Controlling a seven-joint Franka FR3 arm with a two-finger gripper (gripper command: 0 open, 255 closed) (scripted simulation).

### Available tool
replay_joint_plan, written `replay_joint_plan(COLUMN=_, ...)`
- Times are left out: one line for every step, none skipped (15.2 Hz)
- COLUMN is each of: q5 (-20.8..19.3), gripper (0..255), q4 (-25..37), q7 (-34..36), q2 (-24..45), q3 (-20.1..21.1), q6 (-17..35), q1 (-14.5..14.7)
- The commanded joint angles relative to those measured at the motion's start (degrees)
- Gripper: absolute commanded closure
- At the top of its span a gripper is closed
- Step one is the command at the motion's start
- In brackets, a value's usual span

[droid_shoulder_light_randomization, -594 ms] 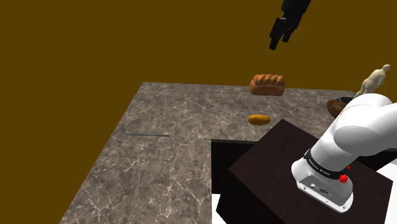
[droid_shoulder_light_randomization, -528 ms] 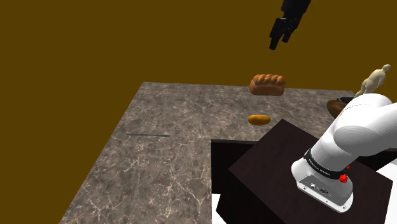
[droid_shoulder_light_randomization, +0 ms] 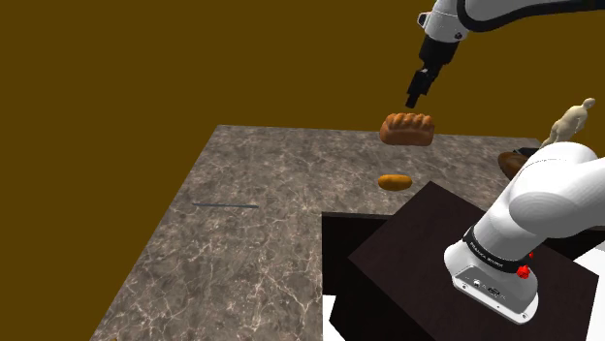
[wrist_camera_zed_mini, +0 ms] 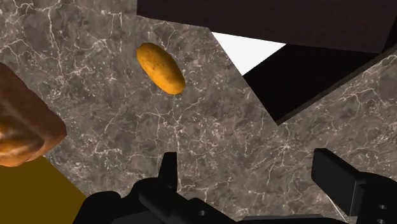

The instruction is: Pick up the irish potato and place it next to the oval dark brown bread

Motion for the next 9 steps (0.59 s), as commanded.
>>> replay_joint_plan(q5=-1.18, gripper=0, q4=-3.21, q7=-3.00, q2=-0.17, q3=-1.82, q6=3.25, q1=0.01)
replay_joint_plan(q5=-1.78, gripper=0, q4=-4.72, q7=-4.39, q2=0.22, q3=-2.76, q6=5.20, q1=0.02)
replay_joint_plan(q5=-2.39, gripper=0, q4=-6.16, q7=-5.78, q2=0.74, q3=-3.72, q6=7.20, q1=0.03)
replay_joint_plan(q5=-3.03, gripper=0, q4=-7.51, q7=-7.18, q2=1.39, q3=-4.72, q6=9.24, q1=0.04)
replay_joint_plan(q5=-3.67, gripper=0, q4=-8.79, q7=-8.59, q2=2.17, q3=-5.74, q6=11.34, q1=0.03)
replay_joint_plan(q5=-4.32, gripper=0, q4=-9.97, q7=-10.00, q2=3.10, q3=-6.79, q6=13.50, q1=0.04)
replay_joint_plan(q5=-4.96, gripper=0, q4=-11.07, q7=-11.43, q2=4.19, q3=-7.87, q6=15.71, q1=0.05)
replay_joint_plan(q5=-5.59, gripper=0, q4=-12.07, q7=-12.88, q2=5.43, q3=-8.96, q6=17.99, q1=0.06)
replay_joint_plan(q5=-6.19, gripper=0, q4=-12.98, q7=-14.36, q2=6.83, q3=-10.07, q6=20.33, q1=0.09)
